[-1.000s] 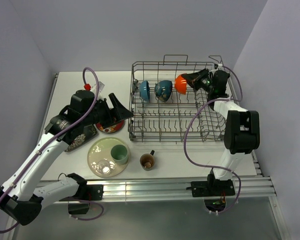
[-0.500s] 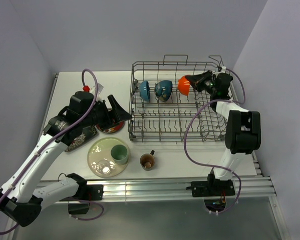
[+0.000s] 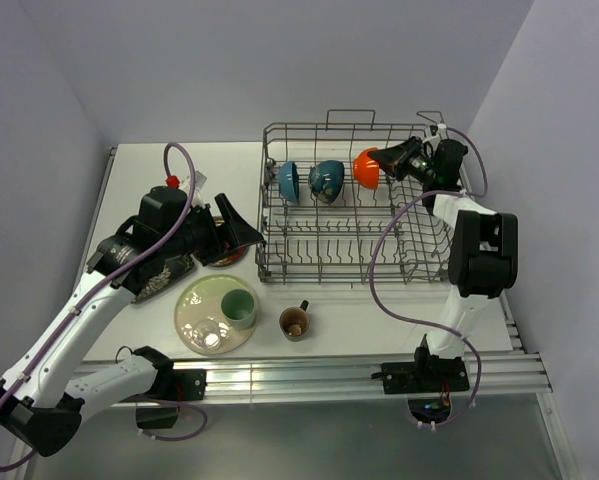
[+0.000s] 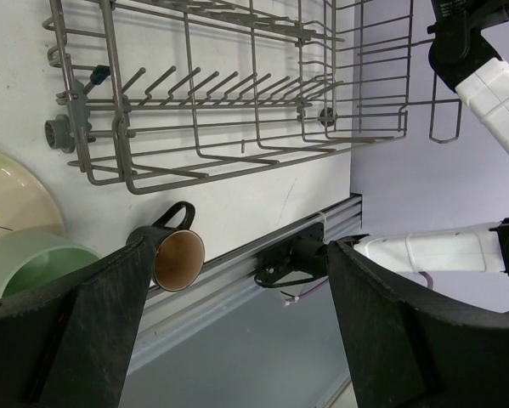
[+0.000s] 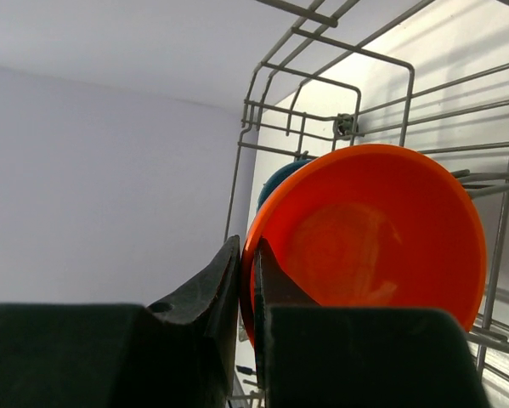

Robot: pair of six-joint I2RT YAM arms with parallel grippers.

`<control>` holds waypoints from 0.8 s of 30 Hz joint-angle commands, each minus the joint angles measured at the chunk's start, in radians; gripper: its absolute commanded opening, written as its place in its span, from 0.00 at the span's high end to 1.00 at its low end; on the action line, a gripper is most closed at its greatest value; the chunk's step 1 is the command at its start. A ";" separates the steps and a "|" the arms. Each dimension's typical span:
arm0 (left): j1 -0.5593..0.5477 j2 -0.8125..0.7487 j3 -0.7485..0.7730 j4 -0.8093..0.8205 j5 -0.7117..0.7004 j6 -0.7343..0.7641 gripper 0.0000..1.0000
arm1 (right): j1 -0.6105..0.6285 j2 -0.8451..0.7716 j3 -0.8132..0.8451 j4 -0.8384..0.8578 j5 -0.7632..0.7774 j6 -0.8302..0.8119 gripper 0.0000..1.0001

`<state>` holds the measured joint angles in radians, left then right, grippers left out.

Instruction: Load the mixed dishes into the dish rack

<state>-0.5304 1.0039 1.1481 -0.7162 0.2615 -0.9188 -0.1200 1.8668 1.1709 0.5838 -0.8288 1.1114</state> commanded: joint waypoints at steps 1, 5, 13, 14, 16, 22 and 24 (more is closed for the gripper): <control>0.006 -0.019 -0.004 0.050 0.019 -0.003 0.12 | -0.009 0.031 0.044 -0.067 -0.085 -0.067 1.00; 0.006 -0.008 0.001 0.057 0.031 0.000 0.12 | -0.013 0.061 0.069 -0.079 -0.108 -0.045 1.00; 0.007 -0.008 0.001 0.052 0.036 0.006 0.12 | -0.023 0.112 0.121 -0.243 -0.064 -0.096 1.00; 0.007 -0.008 0.001 0.050 0.035 0.006 0.12 | -0.027 0.118 0.125 -0.278 -0.053 -0.100 0.96; 0.006 -0.007 0.002 0.049 0.036 0.008 0.12 | -0.032 0.121 0.124 -0.282 -0.036 -0.097 0.91; 0.010 -0.002 0.004 0.049 0.036 0.009 0.11 | -0.046 0.146 0.184 -0.426 0.000 -0.163 0.66; 0.009 -0.002 0.002 0.050 0.038 0.008 0.11 | -0.049 0.147 0.199 -0.453 0.005 -0.182 0.59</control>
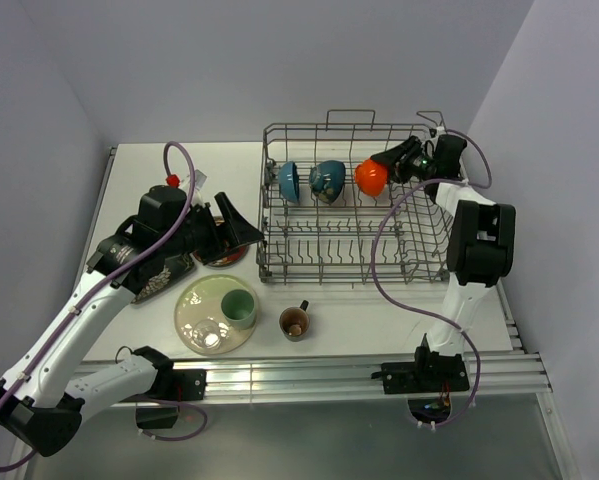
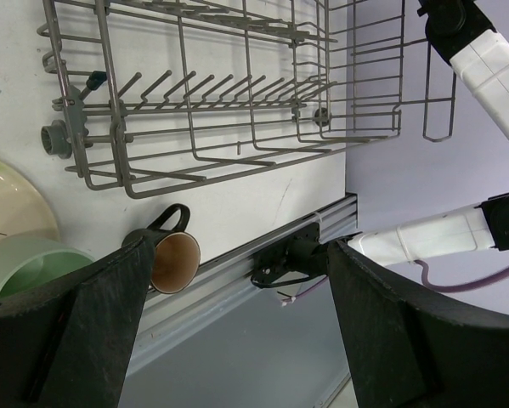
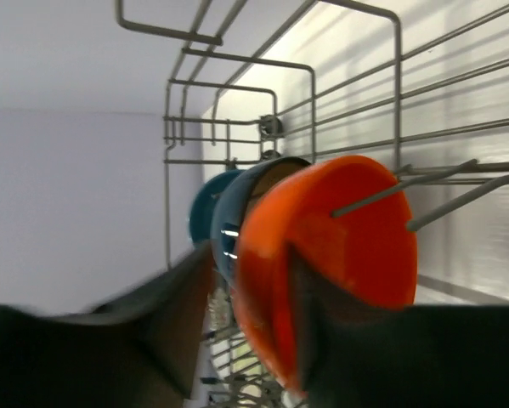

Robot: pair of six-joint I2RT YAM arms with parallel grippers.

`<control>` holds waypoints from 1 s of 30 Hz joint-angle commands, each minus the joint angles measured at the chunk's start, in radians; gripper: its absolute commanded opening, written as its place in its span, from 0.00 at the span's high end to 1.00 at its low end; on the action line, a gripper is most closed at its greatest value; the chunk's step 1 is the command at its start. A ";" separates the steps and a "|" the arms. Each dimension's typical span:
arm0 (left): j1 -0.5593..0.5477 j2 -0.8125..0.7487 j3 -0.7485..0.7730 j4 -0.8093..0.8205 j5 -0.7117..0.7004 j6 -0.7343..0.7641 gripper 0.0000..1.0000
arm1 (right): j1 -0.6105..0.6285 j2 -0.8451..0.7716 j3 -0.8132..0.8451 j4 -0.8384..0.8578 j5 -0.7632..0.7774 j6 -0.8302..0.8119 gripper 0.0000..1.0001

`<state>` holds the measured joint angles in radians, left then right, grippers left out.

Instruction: Load the mixed dishes into the dish rack

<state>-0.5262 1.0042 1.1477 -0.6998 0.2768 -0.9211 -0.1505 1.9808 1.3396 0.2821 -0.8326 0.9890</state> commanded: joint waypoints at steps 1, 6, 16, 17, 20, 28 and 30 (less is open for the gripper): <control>0.005 -0.003 0.001 0.034 0.024 0.010 0.11 | -0.018 0.033 0.035 -0.162 0.010 -0.067 0.49; 0.006 0.019 0.023 -0.036 -0.022 0.002 0.10 | -0.018 0.023 0.066 -0.247 0.026 -0.139 0.23; 0.006 0.048 -0.019 -0.246 -0.171 -0.074 0.10 | -0.018 -0.092 0.064 -0.415 0.096 -0.274 0.19; 0.008 0.045 -0.032 -0.263 -0.194 -0.082 0.10 | -0.018 -0.103 0.059 -0.426 0.102 -0.282 0.19; 0.008 0.034 -0.058 -0.308 -0.211 -0.088 0.12 | -0.018 -0.152 0.056 -0.478 0.135 -0.320 0.19; 0.006 -0.015 -0.169 -0.362 -0.208 -0.104 0.19 | -0.017 -0.296 0.066 -0.603 0.201 -0.403 0.19; 0.006 -0.022 -0.209 -0.356 -0.200 -0.094 0.25 | -0.014 -0.333 0.046 -0.594 0.193 -0.376 0.19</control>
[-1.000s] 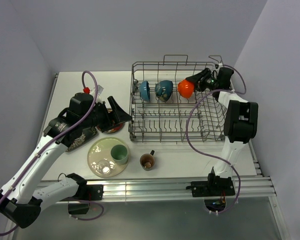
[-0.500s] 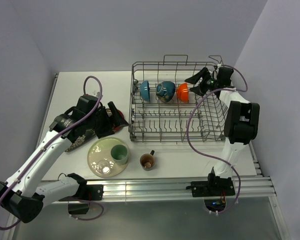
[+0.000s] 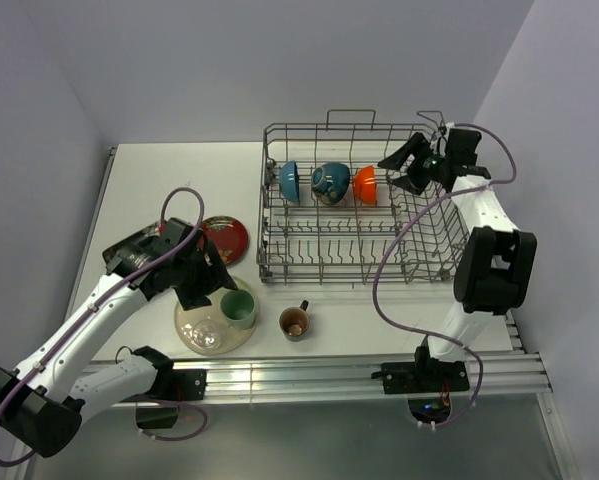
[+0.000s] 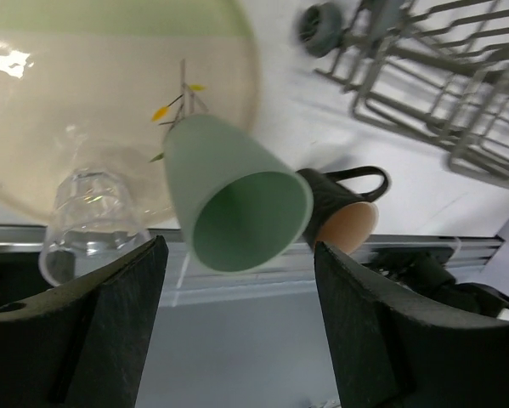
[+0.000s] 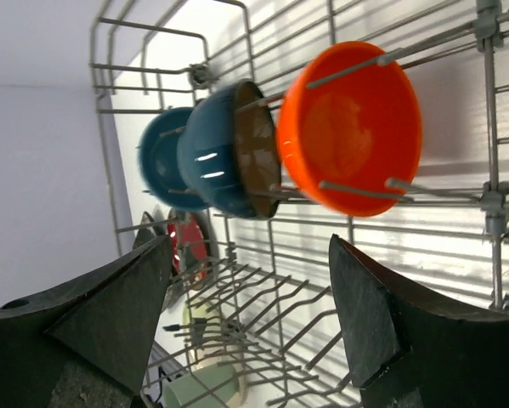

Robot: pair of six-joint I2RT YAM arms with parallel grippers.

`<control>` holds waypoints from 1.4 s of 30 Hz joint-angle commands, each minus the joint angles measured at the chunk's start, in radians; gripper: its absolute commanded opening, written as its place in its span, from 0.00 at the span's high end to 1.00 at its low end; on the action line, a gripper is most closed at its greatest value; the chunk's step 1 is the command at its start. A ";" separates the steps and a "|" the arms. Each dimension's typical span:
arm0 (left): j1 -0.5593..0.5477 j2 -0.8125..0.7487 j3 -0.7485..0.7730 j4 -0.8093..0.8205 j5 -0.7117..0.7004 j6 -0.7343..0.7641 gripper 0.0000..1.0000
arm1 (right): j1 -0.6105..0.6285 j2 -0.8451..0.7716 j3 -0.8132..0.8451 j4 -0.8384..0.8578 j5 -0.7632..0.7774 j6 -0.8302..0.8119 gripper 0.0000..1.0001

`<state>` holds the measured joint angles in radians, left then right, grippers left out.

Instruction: Load the mixed dishes into the dish rack

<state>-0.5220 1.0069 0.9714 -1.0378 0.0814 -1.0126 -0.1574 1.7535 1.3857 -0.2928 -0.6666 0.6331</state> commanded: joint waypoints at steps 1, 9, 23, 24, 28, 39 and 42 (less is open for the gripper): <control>0.002 -0.024 -0.052 -0.018 -0.008 -0.001 0.26 | -0.001 -0.145 -0.008 0.001 0.015 -0.009 0.19; 0.000 0.036 -0.091 0.013 -0.025 0.066 0.33 | 0.116 -0.310 0.045 -0.045 -0.007 0.023 0.19; 0.002 0.125 -0.047 0.075 -0.060 0.080 1.00 | 0.274 -0.460 0.127 -0.250 -0.026 -0.065 0.19; 0.001 0.110 -0.027 0.056 -0.075 0.072 1.00 | 0.286 -0.466 0.125 -0.261 -0.036 -0.069 0.19; 0.001 0.015 0.148 -0.022 -0.075 0.040 1.00 | 0.338 -0.488 0.090 -0.272 -0.102 -0.059 0.05; 0.002 -0.094 0.258 0.388 0.309 -0.133 1.00 | 0.455 -0.607 -0.181 0.228 -0.485 0.362 0.00; 0.001 -0.128 0.157 0.571 0.386 -0.222 1.00 | 0.476 -0.635 -0.273 0.439 -0.525 0.531 0.00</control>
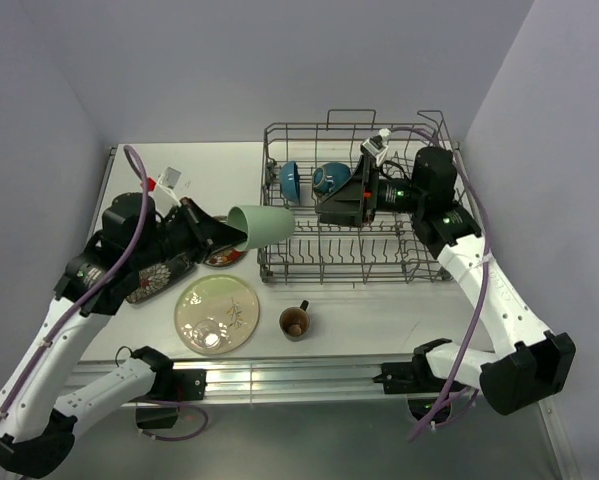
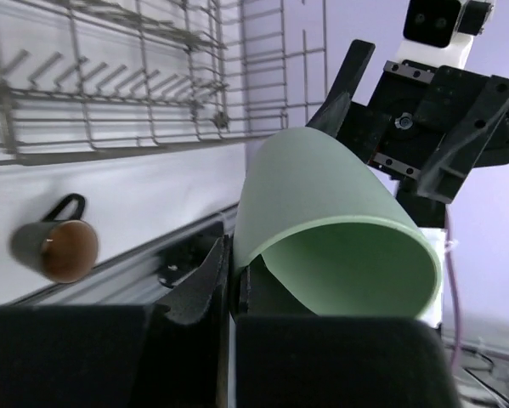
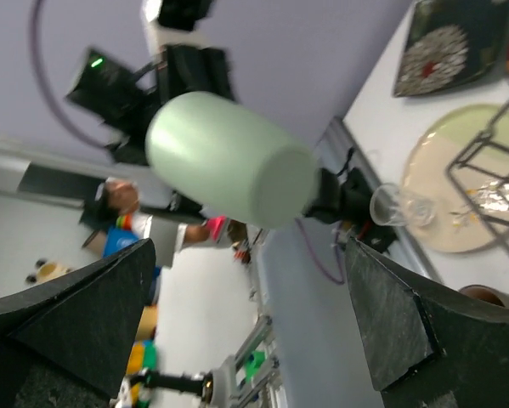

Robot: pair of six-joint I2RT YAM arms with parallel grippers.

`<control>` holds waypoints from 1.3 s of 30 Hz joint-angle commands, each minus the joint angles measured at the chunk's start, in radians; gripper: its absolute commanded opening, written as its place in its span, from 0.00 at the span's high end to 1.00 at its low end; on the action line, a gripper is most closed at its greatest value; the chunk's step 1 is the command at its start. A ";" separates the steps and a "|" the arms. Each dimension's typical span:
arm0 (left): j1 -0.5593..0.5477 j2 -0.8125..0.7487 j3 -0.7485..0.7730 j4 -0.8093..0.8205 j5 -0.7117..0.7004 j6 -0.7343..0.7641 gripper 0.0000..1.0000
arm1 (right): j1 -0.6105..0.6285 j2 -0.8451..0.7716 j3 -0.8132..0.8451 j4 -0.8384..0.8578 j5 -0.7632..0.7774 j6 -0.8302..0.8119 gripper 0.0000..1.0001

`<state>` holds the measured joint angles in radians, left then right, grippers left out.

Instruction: Load the mixed dishes into the dish rack

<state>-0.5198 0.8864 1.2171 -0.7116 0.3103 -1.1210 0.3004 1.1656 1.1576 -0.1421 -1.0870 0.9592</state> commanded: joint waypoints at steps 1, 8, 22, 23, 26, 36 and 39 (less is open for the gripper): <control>0.000 -0.026 -0.112 0.280 0.167 -0.132 1.00 | 0.029 -0.050 -0.077 0.385 -0.117 0.245 0.01; 0.001 -0.055 -0.231 0.562 0.234 -0.276 1.00 | 0.086 -0.046 -0.087 0.387 -0.102 0.254 0.01; 0.001 -0.075 -0.292 0.765 0.265 -0.410 1.00 | 0.109 -0.001 -0.071 0.468 -0.093 0.301 0.03; 0.003 -0.073 -0.306 0.776 0.273 -0.415 1.00 | 0.111 0.003 -0.076 0.508 -0.093 0.332 0.03; 0.003 -0.067 -0.321 0.805 0.289 -0.430 1.00 | 0.118 0.031 -0.076 0.666 -0.093 0.452 0.04; 0.003 -0.033 -0.363 0.929 0.335 -0.482 1.00 | 0.172 0.126 -0.061 1.004 -0.064 0.708 0.26; 0.001 -0.014 -0.364 0.958 0.351 -0.488 1.00 | 0.180 0.140 -0.068 1.068 -0.056 0.748 0.64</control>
<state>-0.5156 0.8581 0.8509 0.1360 0.6254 -1.5929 0.4576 1.3010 1.0729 0.7635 -1.1622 1.6257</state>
